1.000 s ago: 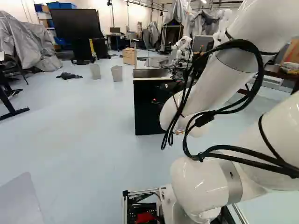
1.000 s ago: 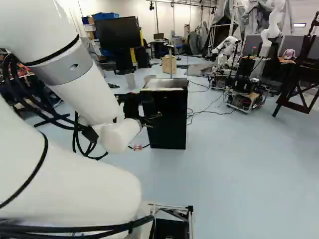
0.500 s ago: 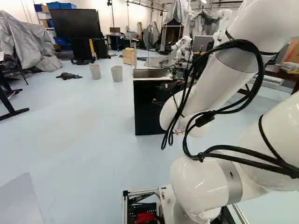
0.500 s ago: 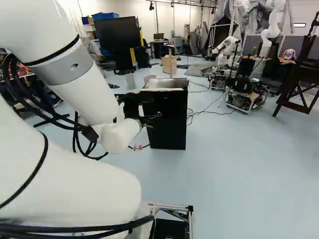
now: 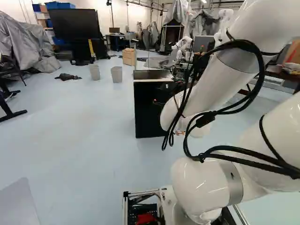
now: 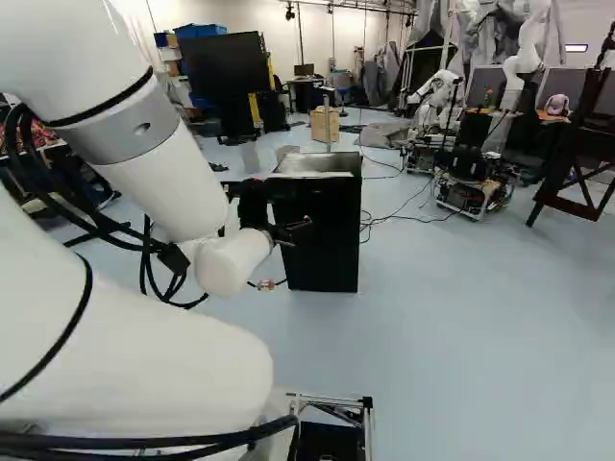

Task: Grab a drink from the fridge

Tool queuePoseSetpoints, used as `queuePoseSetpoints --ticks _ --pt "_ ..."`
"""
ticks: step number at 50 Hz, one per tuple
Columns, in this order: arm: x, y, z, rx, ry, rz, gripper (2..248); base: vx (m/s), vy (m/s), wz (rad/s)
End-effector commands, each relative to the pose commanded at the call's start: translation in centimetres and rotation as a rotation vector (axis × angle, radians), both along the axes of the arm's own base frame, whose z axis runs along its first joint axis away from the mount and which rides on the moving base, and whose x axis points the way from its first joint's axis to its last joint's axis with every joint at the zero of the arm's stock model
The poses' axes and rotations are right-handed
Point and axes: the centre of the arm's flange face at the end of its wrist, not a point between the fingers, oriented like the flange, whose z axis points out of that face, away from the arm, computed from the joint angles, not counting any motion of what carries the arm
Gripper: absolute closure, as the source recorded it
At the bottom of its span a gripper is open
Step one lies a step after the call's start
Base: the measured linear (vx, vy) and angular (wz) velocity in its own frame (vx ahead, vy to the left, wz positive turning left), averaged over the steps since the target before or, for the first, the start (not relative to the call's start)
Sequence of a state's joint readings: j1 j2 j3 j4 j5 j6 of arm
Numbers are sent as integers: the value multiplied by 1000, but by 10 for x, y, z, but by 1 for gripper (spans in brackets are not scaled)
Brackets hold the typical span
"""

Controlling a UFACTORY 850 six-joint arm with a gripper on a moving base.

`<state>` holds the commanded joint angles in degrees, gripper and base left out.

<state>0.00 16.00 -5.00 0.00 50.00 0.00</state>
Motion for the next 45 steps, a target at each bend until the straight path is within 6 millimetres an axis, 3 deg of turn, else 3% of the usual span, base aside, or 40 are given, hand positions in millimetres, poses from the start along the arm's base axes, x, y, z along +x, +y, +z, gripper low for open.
queuePoseSetpoints --ticks 45 --pt "0 0 0 0 0 0 3 85 40 -17"
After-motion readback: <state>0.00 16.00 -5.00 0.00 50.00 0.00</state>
